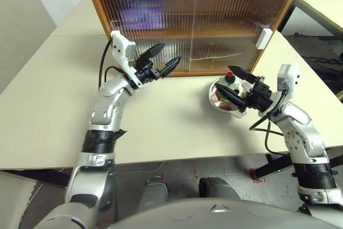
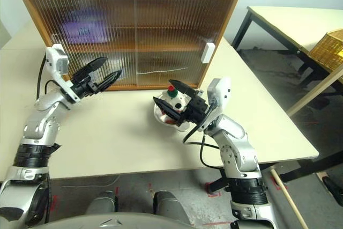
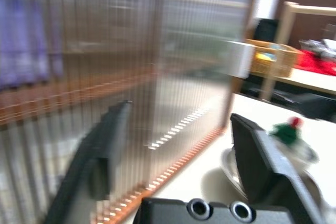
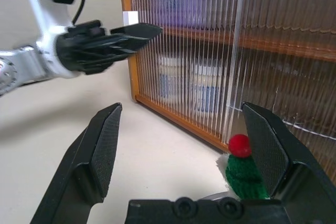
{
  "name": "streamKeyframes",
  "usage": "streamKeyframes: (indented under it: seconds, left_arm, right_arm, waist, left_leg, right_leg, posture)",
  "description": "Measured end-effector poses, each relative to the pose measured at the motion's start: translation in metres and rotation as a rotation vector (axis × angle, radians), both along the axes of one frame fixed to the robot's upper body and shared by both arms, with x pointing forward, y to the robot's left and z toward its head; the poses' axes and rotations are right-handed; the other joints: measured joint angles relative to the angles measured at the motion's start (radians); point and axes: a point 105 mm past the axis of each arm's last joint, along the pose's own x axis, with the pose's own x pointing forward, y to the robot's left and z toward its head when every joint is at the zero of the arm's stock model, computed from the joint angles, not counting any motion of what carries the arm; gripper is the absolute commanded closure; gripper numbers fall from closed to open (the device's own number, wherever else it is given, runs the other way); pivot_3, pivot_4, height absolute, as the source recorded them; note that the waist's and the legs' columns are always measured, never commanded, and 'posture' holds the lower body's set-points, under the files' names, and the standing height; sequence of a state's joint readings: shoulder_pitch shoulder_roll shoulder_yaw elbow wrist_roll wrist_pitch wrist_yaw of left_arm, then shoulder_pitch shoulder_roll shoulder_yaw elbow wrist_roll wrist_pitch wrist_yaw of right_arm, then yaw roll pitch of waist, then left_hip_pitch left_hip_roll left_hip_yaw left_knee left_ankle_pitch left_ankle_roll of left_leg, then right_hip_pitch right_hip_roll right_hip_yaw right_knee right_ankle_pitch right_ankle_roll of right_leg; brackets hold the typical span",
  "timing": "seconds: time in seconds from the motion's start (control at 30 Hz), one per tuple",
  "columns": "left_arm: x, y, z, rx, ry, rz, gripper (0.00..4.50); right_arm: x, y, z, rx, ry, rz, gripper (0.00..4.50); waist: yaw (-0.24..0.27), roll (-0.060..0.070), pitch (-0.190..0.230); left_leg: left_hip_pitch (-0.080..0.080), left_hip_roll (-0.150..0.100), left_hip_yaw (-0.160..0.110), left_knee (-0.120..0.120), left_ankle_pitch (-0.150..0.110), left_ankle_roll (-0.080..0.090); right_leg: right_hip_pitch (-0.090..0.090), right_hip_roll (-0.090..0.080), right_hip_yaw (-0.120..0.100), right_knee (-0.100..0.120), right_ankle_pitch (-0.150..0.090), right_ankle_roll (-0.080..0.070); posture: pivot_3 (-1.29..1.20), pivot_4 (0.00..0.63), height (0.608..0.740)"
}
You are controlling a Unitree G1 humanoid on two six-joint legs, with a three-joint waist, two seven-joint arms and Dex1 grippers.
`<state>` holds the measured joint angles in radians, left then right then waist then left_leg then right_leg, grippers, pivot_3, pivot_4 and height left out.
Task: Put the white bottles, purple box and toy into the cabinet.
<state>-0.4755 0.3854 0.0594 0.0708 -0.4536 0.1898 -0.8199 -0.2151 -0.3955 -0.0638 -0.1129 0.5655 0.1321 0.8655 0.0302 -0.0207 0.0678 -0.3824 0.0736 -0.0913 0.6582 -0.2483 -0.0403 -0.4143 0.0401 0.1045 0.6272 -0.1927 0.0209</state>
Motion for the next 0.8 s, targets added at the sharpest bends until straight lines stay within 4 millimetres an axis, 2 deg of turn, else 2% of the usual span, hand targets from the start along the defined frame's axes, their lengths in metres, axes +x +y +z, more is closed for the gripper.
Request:
streamKeyframes:
  seconds: [0.2, 0.37, 0.5, 0.63, 0.77, 0.8]
  left_arm:
    - [-0.025, 0.007, -0.011, 0.023, 0.079, -0.145, 0.03]
    - [-0.030, 0.009, -0.019, 0.030, 0.107, -0.160, 0.03]
    - [-0.031, 0.008, -0.021, 0.026, 0.108, -0.167, 0.00]
    - [-0.031, 0.007, -0.021, 0.023, 0.105, -0.170, 0.00]
    - [-0.032, 0.005, -0.022, 0.019, 0.105, -0.180, 0.00]
    - [-0.032, 0.005, -0.022, 0.019, 0.105, -0.182, 0.00]
  right_arm:
    - [0.002, -0.002, -0.002, -0.014, -0.006, -0.014, 0.00]
    - [0.011, -0.010, 0.001, -0.030, -0.041, -0.090, 0.00]
    - [0.018, -0.030, 0.009, -0.019, -0.061, -0.191, 1.29]
    - [0.022, -0.050, 0.016, -0.036, -0.077, -0.287, 2.84]
    - [0.028, -0.070, 0.015, -0.074, -0.062, -0.393, 4.39]
    - [0.030, -0.074, 0.015, -0.078, -0.056, -0.418, 4.45]
  waist:
    - [0.000, 0.000, 0.000]
    - [0.000, 0.001, 0.000]
    - [-0.001, 0.001, 0.000]
    - [-0.001, 0.001, 0.000]
    - [-0.002, 0.001, 0.000]
    - [-0.003, 0.001, 0.000]
  left_leg:
    - [-0.001, 0.000, -0.001, 0.000, -0.002, -0.003]
    - [-0.001, 0.001, -0.003, 0.000, -0.002, -0.003]
    - [-0.001, 0.001, -0.004, 0.000, -0.002, -0.003]
    - [-0.001, 0.001, -0.004, 0.000, -0.002, -0.003]
    - [-0.001, 0.001, -0.004, 0.000, -0.002, -0.003]
    - [-0.001, 0.001, -0.004, 0.000, -0.002, -0.003]
  right_leg:
    - [-0.002, 0.000, 0.000, 0.001, 0.000, -0.001]
    - [-0.003, -0.001, 0.001, 0.001, 0.000, -0.001]
    - [-0.004, -0.001, 0.003, 0.002, 0.000, -0.001]
    - [-0.005, -0.001, 0.005, 0.002, 0.000, -0.001]
    - [-0.006, -0.001, 0.008, 0.001, -0.001, 0.000]
    - [-0.006, -0.001, 0.009, 0.001, -0.001, 0.000]
  posture:
    - [0.07, 0.073, 0.740]
    - [0.06, 0.073, 0.740]
    - [0.05, 0.073, 0.740]
    - [0.04, 0.073, 0.740]
    - [0.03, 0.077, 0.740]
    - [0.03, 0.077, 0.740]
